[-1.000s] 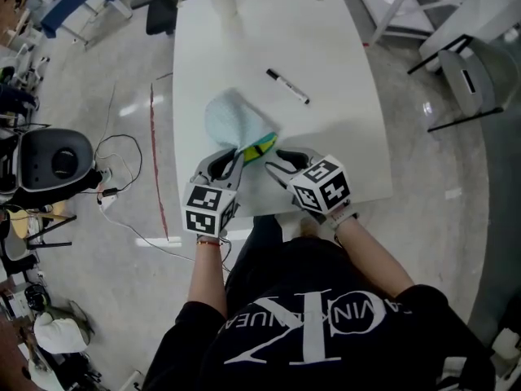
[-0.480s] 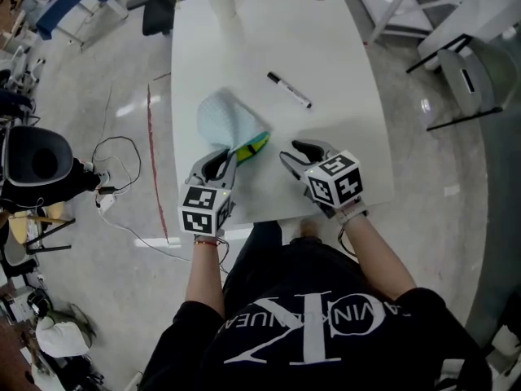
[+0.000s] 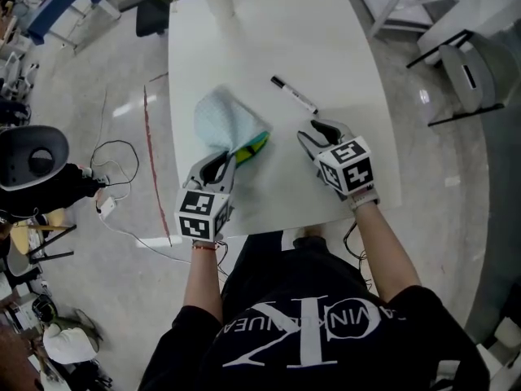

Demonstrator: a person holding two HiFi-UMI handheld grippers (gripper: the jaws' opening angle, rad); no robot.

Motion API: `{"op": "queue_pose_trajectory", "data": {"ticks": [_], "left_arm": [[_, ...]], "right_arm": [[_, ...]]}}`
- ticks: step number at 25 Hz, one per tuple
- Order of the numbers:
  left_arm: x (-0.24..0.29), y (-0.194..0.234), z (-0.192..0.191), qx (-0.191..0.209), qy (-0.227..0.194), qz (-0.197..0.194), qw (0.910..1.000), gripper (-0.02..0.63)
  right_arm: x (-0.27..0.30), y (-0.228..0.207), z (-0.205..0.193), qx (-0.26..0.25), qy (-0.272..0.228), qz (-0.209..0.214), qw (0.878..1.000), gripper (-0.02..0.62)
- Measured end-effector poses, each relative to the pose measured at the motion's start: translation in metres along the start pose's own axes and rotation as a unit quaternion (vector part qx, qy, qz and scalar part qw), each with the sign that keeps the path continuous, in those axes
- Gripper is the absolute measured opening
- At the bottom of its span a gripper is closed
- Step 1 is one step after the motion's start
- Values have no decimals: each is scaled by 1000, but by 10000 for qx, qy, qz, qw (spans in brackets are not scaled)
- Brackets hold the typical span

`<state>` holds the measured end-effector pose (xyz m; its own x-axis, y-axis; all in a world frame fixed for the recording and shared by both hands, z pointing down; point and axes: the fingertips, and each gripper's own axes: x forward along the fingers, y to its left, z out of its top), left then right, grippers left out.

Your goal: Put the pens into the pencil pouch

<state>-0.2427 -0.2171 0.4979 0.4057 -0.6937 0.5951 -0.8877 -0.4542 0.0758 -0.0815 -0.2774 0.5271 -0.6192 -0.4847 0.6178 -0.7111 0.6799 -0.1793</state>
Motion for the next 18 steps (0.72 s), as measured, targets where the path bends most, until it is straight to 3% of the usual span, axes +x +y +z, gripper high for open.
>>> {"op": "queue_pose_trajectory", "data": {"ticks": [6,12,18], "left_arm": [[2,3,2,115,15,-188,9998,44],[6,4,2,94,28,-327,9994,44],[6,7,-3,84,44,-350,9993,44]], "right_arm": [[19,-34,16,-210,24,-444,9988,172],[41,-54,11,-333,596,-551,9961,164],[49,-56,3,-397,937,-562,9932,83]]}}
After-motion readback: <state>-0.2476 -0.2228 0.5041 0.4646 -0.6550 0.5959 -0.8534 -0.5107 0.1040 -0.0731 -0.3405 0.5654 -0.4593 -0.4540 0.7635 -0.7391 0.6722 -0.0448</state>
